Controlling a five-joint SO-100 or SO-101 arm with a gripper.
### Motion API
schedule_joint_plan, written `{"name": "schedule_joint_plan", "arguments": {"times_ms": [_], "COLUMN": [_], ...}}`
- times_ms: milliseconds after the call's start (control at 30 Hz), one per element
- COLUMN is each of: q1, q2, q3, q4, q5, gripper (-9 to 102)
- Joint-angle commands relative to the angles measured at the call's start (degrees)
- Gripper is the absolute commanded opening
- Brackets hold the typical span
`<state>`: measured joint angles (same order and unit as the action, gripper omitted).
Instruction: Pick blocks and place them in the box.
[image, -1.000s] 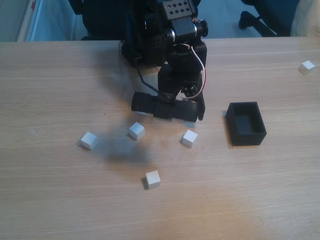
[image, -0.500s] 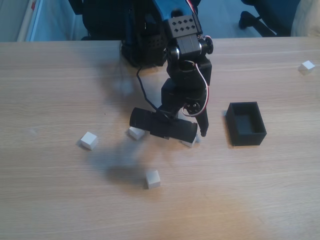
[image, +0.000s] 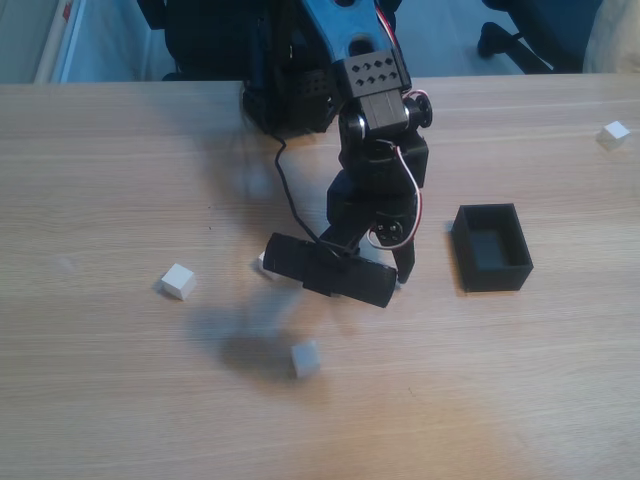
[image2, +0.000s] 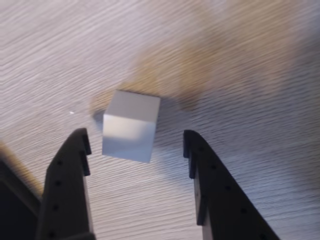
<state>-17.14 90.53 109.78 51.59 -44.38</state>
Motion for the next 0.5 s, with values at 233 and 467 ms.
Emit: {"name": "schedule_joint_plan", "arguments": {"times_ms": [233,467], "q1": [-0.6,-0.7], "q2": [-1.1,-0.5], "q3": [-4.7,-4.7], "q4": [-1.6,-1.9], "q5": [-0.4,-0.5], "gripper": [10,4]}}
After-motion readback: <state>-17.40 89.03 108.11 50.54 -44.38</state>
